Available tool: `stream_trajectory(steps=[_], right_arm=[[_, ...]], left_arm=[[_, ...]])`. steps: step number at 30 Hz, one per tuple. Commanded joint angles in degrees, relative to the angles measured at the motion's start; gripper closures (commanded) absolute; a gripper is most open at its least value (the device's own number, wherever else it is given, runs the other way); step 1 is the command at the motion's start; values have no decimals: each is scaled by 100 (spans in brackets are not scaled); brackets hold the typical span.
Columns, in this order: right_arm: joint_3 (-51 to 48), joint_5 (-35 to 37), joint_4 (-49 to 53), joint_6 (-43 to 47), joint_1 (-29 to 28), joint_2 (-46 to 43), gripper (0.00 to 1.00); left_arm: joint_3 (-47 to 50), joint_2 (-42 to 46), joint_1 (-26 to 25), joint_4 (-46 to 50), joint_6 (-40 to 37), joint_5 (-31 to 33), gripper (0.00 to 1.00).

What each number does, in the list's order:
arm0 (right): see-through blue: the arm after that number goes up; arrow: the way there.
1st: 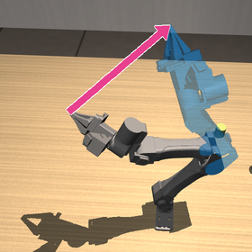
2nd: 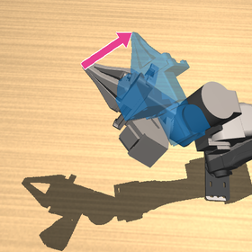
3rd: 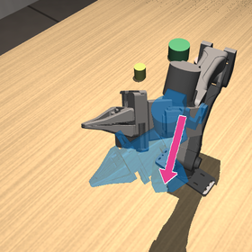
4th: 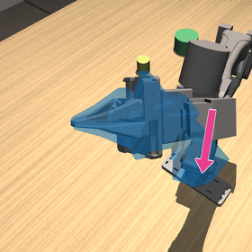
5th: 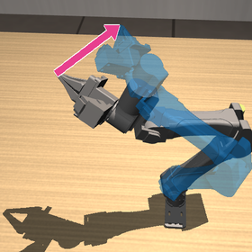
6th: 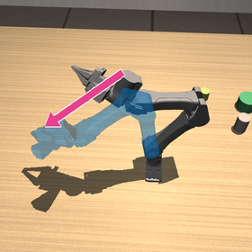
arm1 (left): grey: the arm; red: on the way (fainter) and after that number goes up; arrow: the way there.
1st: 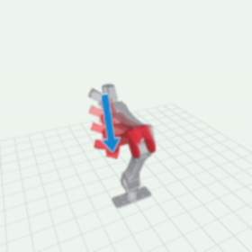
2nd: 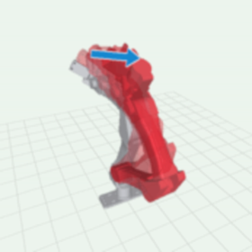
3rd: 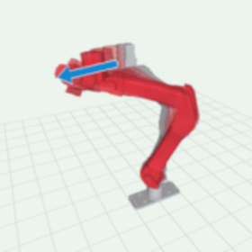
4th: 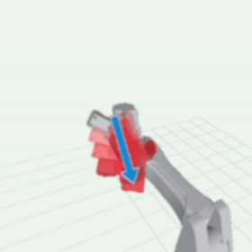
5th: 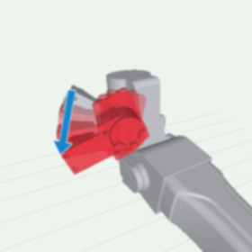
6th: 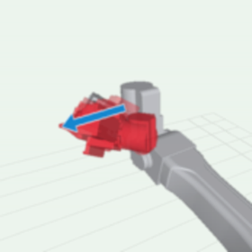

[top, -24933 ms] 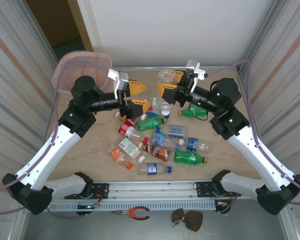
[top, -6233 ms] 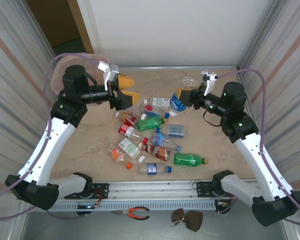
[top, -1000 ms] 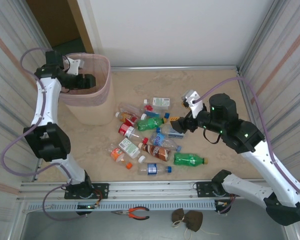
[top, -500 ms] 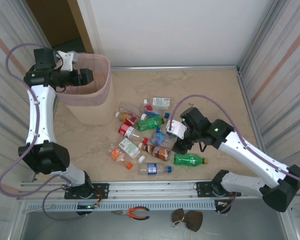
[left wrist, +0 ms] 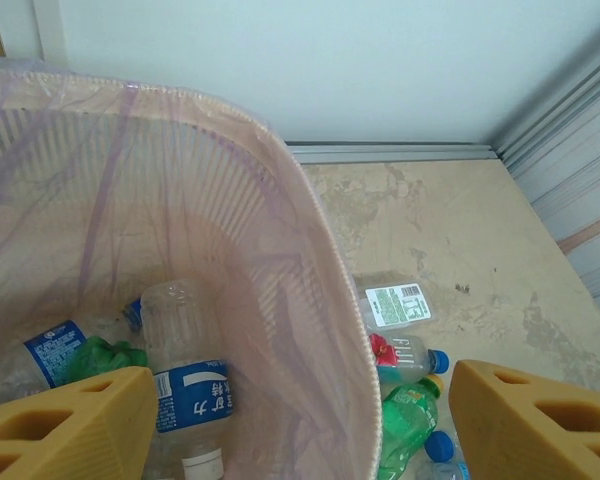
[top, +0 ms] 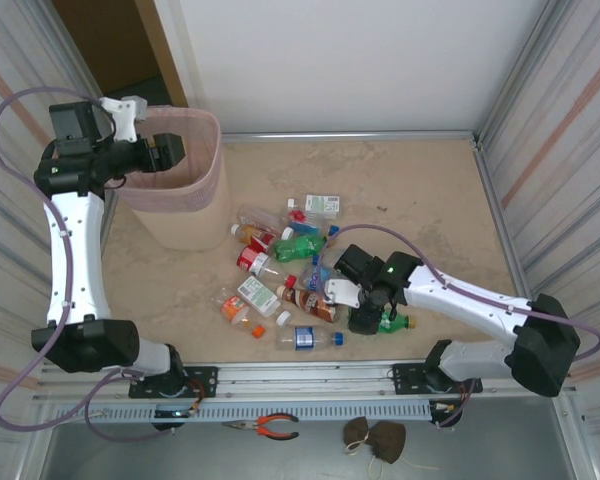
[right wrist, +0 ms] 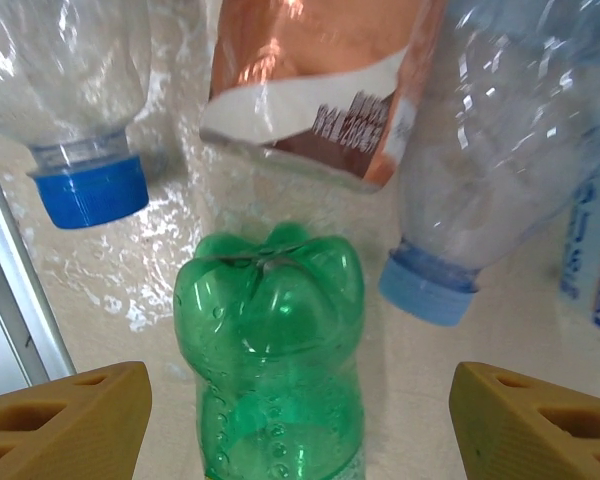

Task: Put the plastic bottles in the bin

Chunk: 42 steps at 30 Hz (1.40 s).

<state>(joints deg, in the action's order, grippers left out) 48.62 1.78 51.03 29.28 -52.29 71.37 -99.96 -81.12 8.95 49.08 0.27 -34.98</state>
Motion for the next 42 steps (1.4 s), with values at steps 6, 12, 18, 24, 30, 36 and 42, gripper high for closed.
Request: stream_trajectory(steps=[6,12,18,24,30,36,42], right_arm=[[-354,239,-131,166,-79,558,22],[-536,185,-425,132,-88,995,26],[-661,182,-607,108,-88,1227,31],[-653,195,-573,122,-88,1228,40],[-550,228,-382,121,-88,1067,47],[-223,38,13,122,-80,596,49],[244,-546,-7,-10,31,-75,49]], left_arm=[[215,192,15,-303,158,-249,23],[245,184,14,-358,217,-378,23],[259,184,36,-387,241,-427,23],[365,211,96,-539,350,-591,23],[416,246,133,-574,376,-624,23],[435,281,142,-647,420,-672,23],[638,373,140,-1016,568,-969,23]])
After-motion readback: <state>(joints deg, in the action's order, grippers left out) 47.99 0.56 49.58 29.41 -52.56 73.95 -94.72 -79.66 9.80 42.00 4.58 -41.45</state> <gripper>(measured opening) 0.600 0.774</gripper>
